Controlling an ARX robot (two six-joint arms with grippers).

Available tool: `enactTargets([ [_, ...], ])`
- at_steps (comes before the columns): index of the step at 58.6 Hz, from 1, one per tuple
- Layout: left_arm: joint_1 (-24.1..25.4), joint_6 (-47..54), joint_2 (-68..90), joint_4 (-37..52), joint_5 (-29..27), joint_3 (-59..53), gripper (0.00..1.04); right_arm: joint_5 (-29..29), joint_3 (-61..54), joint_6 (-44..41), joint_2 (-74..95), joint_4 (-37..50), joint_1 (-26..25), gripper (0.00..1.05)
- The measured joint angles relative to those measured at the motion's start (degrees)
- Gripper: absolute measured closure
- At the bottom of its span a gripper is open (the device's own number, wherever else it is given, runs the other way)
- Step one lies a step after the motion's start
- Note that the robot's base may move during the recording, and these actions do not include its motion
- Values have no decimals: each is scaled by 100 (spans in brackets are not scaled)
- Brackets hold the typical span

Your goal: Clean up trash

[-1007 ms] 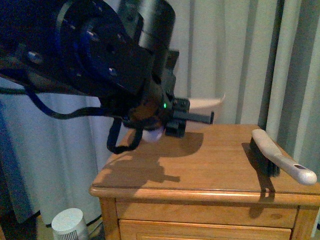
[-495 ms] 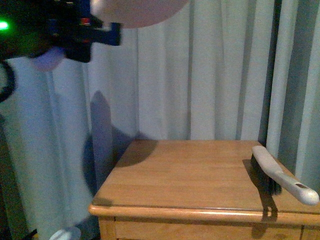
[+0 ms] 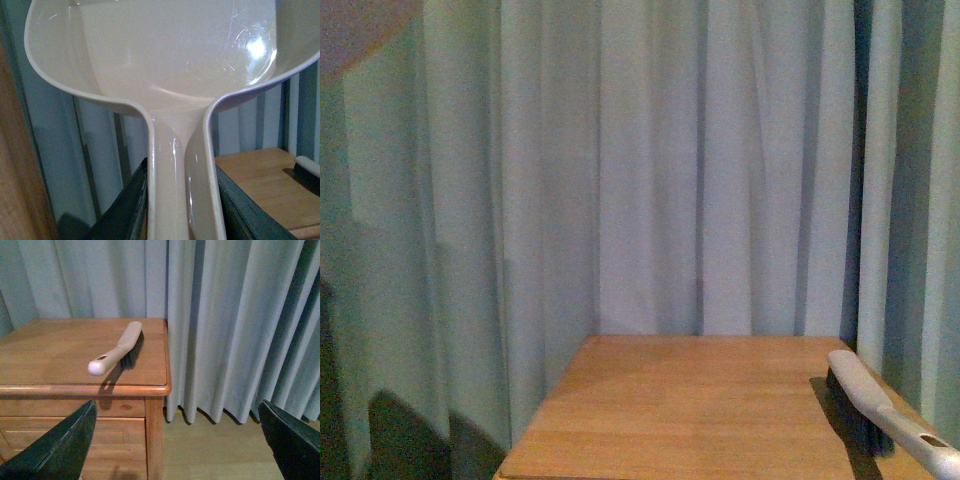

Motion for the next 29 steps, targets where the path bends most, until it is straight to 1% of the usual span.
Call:
enactTargets([
  [9, 992, -876, -557, -330, 638, -68, 77, 0, 0, 0, 0, 0, 0, 7],
  [12, 1207, -1123, -680, -415, 737, -87, 77, 0, 0, 0, 0, 0, 0, 7],
  [16, 1283, -1287, -734, -435, 758, -90, 77, 42, 0, 4, 7, -7, 9, 7],
  [19, 1305, -1375, -745, -435, 780, -92, 77, 1034, 144, 111, 286, -398, 343, 7],
  [20, 1307, -1390, -748, -435, 793, -92, 77, 1508, 216, 164, 498, -472, 531, 7],
  [23, 1311, -1445, -745, -437, 791, -94, 77, 2371, 354, 254, 1119, -369, 894, 7],
  [26, 1316, -1473, -748, -435, 817, -94, 77, 2656, 487, 317, 1751, -72, 1088, 7],
  [29, 1316, -1488, -748, -435, 817, -94, 77, 2542, 678, 382, 2363, 295, 1102, 7],
])
